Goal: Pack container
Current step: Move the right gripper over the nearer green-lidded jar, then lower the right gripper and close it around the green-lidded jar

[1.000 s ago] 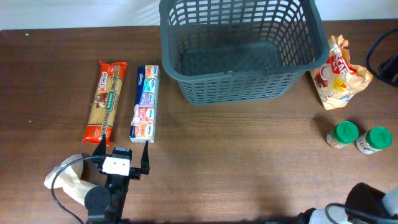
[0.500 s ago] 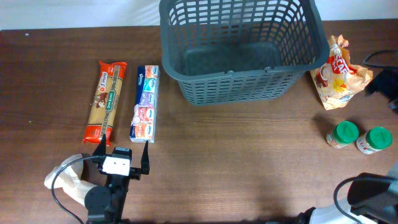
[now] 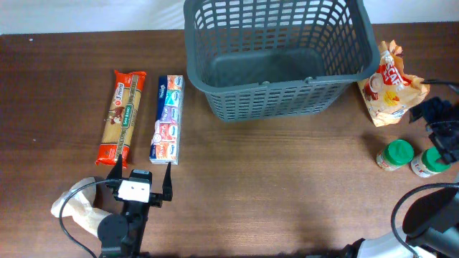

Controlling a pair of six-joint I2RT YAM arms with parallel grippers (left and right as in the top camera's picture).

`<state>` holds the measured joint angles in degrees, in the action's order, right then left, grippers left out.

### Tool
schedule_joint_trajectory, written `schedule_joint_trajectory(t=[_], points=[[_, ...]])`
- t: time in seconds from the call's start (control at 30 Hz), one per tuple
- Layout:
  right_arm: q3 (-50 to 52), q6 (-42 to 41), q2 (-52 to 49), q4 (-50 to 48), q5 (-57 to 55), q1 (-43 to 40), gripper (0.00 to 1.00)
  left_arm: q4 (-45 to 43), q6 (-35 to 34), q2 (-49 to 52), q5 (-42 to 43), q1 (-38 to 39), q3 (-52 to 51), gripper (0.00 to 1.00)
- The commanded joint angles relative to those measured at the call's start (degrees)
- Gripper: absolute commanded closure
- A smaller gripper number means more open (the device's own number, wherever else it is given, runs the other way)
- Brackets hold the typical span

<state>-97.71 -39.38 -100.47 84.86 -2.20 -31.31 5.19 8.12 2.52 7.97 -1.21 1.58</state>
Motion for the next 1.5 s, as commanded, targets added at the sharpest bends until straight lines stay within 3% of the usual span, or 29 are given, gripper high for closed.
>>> schedule_joint_trajectory(t=[0.0,0.3,1.47], points=[[3.28,-3.17,-0.11,-1.20,1.07,-0.33,0.01,0.00,0.13,0.15,-0.24,-0.31,-0.48,0.01],[13.09,-3.15,-0.11,-10.99,0.46,-0.28,0.01,0.00,0.13,0.15,-0.24,-0.31,-0.48,0.01],[14.19,-2.45,-1.11,-13.60,-1.05,-0.22,0.01,0.00,0.13,0.15,-0.24,-0.31,-0.48,0.01]])
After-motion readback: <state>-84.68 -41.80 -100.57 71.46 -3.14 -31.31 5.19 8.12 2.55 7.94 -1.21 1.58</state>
